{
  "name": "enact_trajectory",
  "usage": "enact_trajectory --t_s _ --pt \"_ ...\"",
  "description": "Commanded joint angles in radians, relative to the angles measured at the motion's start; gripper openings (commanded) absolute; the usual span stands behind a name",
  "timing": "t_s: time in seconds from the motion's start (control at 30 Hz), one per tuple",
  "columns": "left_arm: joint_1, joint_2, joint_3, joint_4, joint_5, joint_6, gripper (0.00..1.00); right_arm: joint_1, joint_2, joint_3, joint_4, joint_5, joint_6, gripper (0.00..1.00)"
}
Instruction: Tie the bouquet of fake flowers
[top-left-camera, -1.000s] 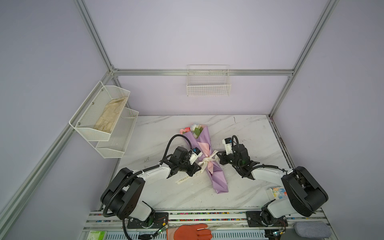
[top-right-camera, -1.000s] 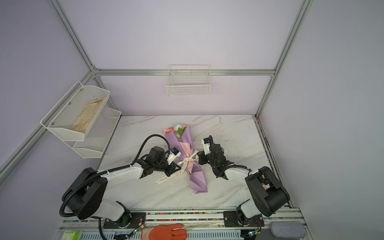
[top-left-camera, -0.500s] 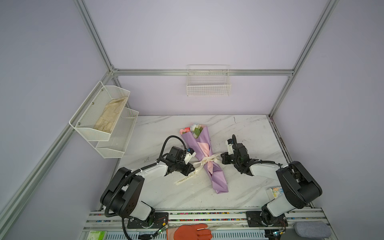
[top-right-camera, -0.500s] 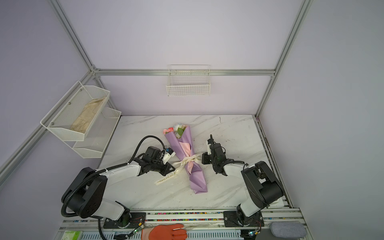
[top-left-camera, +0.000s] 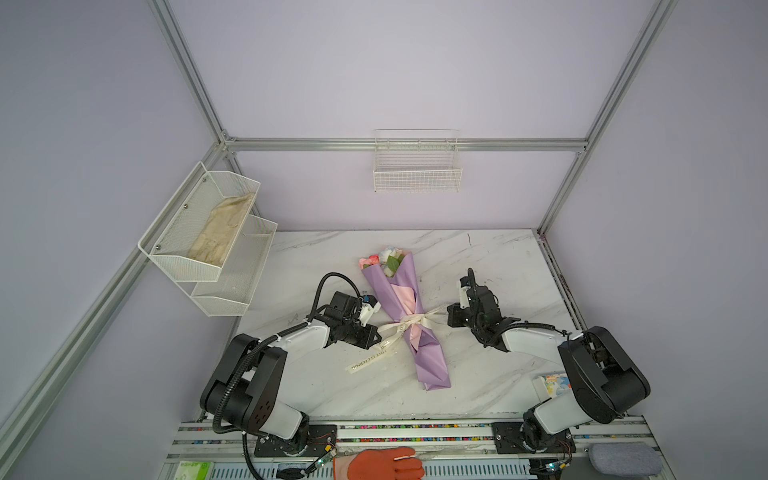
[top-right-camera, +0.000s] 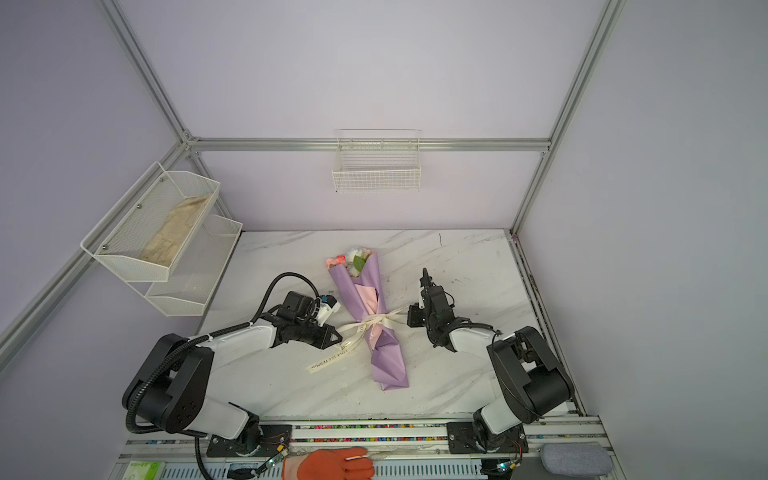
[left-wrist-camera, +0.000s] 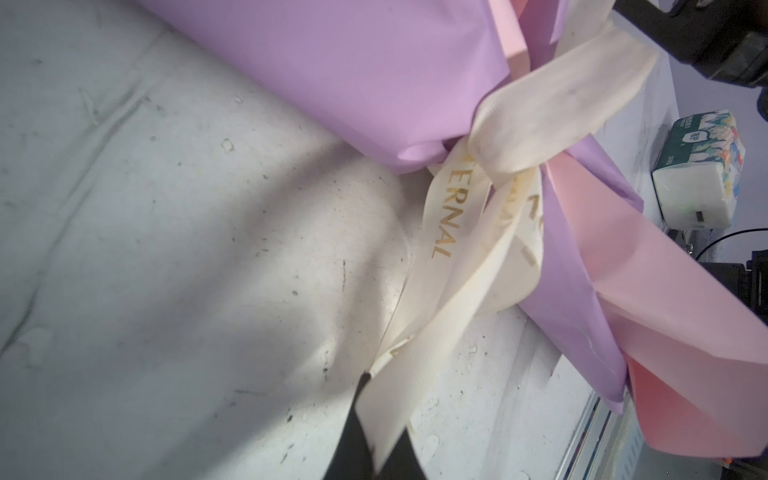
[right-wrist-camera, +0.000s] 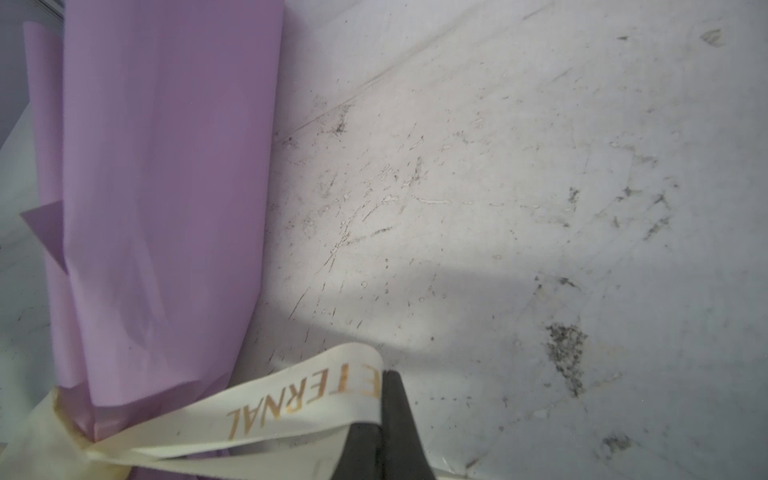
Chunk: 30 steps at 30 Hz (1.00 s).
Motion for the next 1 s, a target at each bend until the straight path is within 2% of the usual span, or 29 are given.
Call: enact_trajectory --t_s 0.0,0.07,0.17,0.27,0.43,0.57,0.6,0.7,0.8,0.9,0.97 --pt "0.008 0.010 0.028 -0.006 0.043 -0.033 0.00 -0.008 -0.049 -0.019 -0.011 -0.003 -0.013 0.00" --pt "0.008 0.010 0.028 -0.002 0.038 -0.064 0.00 -0.008 -0.070 -0.024 -0.030 -0.001 0.002 0.00" --pt "0.008 0.004 0.028 -0.009 0.010 -0.064 0.00 -0.024 -0.094 -0.029 -0.104 0.079 0.084 0.00" --pt "0.008 0.005 0.028 -0.006 0.008 -0.067 0.00 -0.052 -0.111 -0.038 -0.112 0.035 0.148 0.00" --pt "0.008 0.019 0.040 -0.011 0.009 -0.064 0.00 -0.052 -0.111 -0.068 -0.040 -0.034 0.148 0.00" --pt "0.008 0.012 0.048 -0.034 -0.019 -0.044 0.00 -0.052 -0.131 -0.066 -0.073 0.003 0.147 0.00" --pt "0.008 0.010 0.049 -0.030 -0.014 -0.044 0.00 -0.053 -0.132 -0.070 -0.067 -0.018 0.124 0.00" --pt "0.008 0.012 0.069 -0.033 0.017 -0.009 0.00 -0.053 -0.155 -0.051 -0.111 -0.164 0.105 0.12" --pt "0.008 0.008 0.089 -0.038 0.022 0.009 0.00 -0.051 -0.161 0.010 -0.299 -0.126 0.133 0.25" --pt "0.008 0.007 0.104 -0.040 0.028 0.024 0.00 -0.052 -0.199 0.027 -0.363 -0.126 0.133 0.37" --pt "0.009 0.014 0.118 -0.050 0.037 0.034 0.00 -0.051 -0.202 0.075 -0.417 -0.142 0.185 0.39"
